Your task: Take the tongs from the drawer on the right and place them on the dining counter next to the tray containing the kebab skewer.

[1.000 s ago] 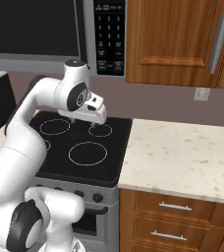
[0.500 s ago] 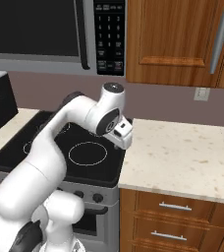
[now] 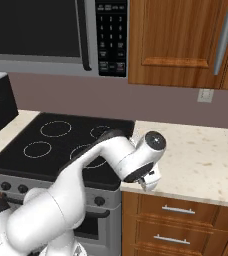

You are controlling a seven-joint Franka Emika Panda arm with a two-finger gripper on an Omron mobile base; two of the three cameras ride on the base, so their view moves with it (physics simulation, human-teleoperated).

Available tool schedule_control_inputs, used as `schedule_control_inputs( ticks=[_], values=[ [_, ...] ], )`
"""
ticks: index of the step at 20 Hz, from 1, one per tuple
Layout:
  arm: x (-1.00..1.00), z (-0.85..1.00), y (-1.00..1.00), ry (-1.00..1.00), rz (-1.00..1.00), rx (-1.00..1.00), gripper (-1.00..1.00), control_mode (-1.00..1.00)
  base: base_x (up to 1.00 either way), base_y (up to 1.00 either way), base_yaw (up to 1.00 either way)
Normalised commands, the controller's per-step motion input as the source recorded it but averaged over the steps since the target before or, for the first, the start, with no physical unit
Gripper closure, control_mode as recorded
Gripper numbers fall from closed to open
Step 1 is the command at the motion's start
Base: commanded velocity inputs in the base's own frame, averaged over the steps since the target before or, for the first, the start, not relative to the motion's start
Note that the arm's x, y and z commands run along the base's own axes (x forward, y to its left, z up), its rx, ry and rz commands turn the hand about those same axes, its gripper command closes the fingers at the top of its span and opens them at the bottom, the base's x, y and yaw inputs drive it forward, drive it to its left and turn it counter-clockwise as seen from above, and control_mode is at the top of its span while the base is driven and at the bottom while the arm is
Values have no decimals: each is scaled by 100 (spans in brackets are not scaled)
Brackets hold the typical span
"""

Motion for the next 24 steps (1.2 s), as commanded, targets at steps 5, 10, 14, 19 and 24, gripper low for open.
schedule_control_inputs(
  ticks=[5, 10, 14, 19, 24],
  values=[
    [-51, -81, -87, -13, -41, 22, -100, -100, 0, 0, 0],
    [-59, -73, -79, -25, -38, 13, -100, -100, 0, 0, 0],
    [-33, -61, -67, -36, -35, 2, -100, -100, 0, 0, 0],
    [-1, -44, -55, -32, -25, 4, -100, -100, 0, 0, 0],
    [9, -29, -15, -21, -14, 5, -100, -100, 0, 0, 0]
  ],
)
